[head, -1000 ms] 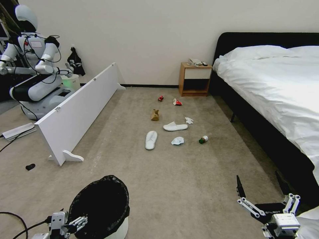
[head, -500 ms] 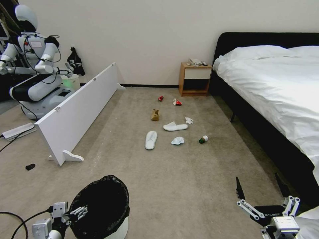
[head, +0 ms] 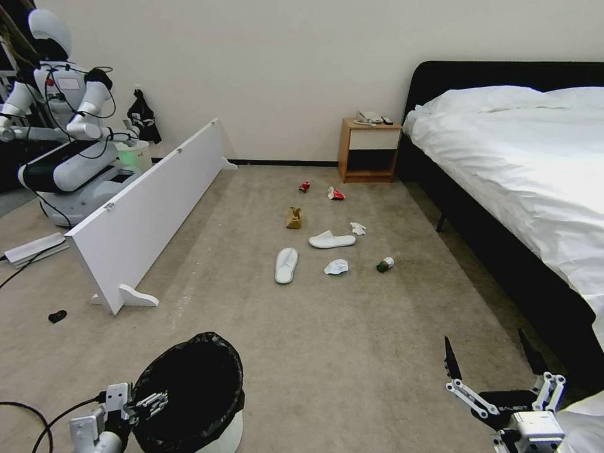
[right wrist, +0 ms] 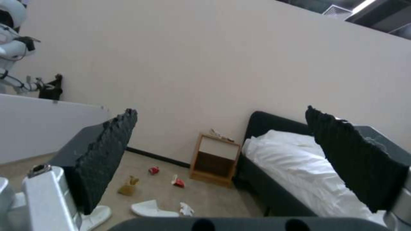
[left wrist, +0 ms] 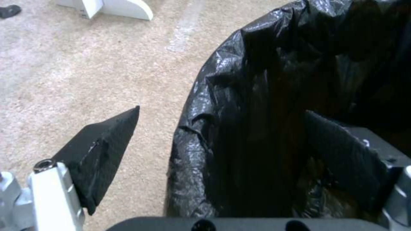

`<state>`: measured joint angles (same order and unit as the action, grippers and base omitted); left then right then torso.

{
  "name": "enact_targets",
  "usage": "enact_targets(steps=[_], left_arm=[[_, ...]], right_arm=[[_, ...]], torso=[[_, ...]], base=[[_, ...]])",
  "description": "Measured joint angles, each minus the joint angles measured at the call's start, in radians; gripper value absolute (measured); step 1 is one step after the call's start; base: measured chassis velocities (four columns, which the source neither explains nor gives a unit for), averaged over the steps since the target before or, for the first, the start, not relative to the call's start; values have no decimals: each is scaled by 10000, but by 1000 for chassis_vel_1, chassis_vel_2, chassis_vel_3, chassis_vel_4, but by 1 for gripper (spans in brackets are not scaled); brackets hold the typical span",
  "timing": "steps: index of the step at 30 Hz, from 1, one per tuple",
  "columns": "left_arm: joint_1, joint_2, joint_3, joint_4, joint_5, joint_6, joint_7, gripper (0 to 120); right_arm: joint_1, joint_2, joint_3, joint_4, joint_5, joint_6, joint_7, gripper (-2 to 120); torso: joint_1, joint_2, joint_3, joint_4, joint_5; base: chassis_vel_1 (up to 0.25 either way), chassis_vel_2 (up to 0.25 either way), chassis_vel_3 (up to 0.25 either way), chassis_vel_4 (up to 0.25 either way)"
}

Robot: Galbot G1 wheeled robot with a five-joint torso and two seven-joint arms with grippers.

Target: Pick up the trash bin, then pick up the garbage from the floor and place it into the trash bin.

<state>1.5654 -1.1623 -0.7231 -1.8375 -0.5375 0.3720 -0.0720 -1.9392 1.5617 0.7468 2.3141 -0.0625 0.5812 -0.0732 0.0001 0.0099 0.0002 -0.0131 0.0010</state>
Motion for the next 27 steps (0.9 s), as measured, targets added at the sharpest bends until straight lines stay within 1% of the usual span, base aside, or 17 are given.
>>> enact_targets(steps=[5,7,8,9,11,12,13,14,16,17,18,20,21,23,24,26,27], left_arm=[[-92,5,53,234,17,83,-21,97],[-115,-2,59,339,30,93,-31,90],[-115,-2,59,339,30,93,-31,90],[-116,-3,60,384,33,95,-31,81],[-117,-3,65,393,34,128,-21,73],[-117,-3,65,393,34,128,-21,73],[-115,-3,69,394,35,145,-9,68],[-110,-2,70,398,36,153,4,59],[-105,-3,70,400,36,153,6,59],[-83,-5,72,404,39,153,22,51],[-83,-5,72,404,39,153,22,51],[-50,-21,80,404,52,153,46,39],[-50,-21,80,404,52,153,46,39],[-26,-25,81,403,57,152,67,32],[-26,-25,81,403,57,152,67,32],[0,-27,82,402,63,152,90,26],[0,-27,82,402,63,152,90,26]], right_arm=[[-7,1,-18,0,-6,-1,-4,100],[-6,-8,-17,14,-1,-7,-4,100],[-6,-8,-17,14,-1,-7,-4,100],[-4,-10,-17,24,2,-13,-4,100],[0,-11,-26,26,5,-19,-4,100],[0,-11,-26,26,5,-19,-4,100],[3,-12,-30,27,7,-23,-4,100],[5,-16,-34,27,9,-28,-4,100],[5,-18,-35,27,10,-29,-4,100],[6,-23,-36,27,15,-36,-4,100],[6,-23,-36,27,15,-36,-4,100],[7,-29,-36,35,22,-44,-4,100],[7,-29,-36,35,22,-44,-4,100],[3,-31,-37,41,22,-45,-4,100],[3,-31,-37,41,22,-45,-4,100],[-4,-31,-39,55,23,-45,-4,100],[-4,-31,-39,55,23,-45,-4,100]], torso=[[0,2,-2,2,8],[0,3,-3,3,9],[0,3,-3,3,9],[-1,3,-3,3,7],[-1,3,-2,1,2],[-1,3,-2,1,2],[0,4,-2,0,0],[0,3,-2,0,0],[0,4,-2,0,-1],[-1,3,-1,-1,-2],[-1,3,-1,-1,-2],[-1,3,-1,-3,-3],[-1,3,-1,-3,-3],[0,3,-1,-4,-4],[0,3,-1,-4,-4],[-1,3,0,-4,-5],[-1,3,0,-4,-5]], base=[[0,0,0,0],[0,0,0,0],[0,0,0,0],[0,0,0,0],[0,0,0,0],[0,0,0,0],[0,0,0,0],[0,0,0,0],[0,0,0,0],[0,0,0,0],[0,0,0,0],[0,0,0,0],[0,0,0,0],[0,0,0,0],[0,0,0,0],[0,0,0,0],[0,0,0,0]])
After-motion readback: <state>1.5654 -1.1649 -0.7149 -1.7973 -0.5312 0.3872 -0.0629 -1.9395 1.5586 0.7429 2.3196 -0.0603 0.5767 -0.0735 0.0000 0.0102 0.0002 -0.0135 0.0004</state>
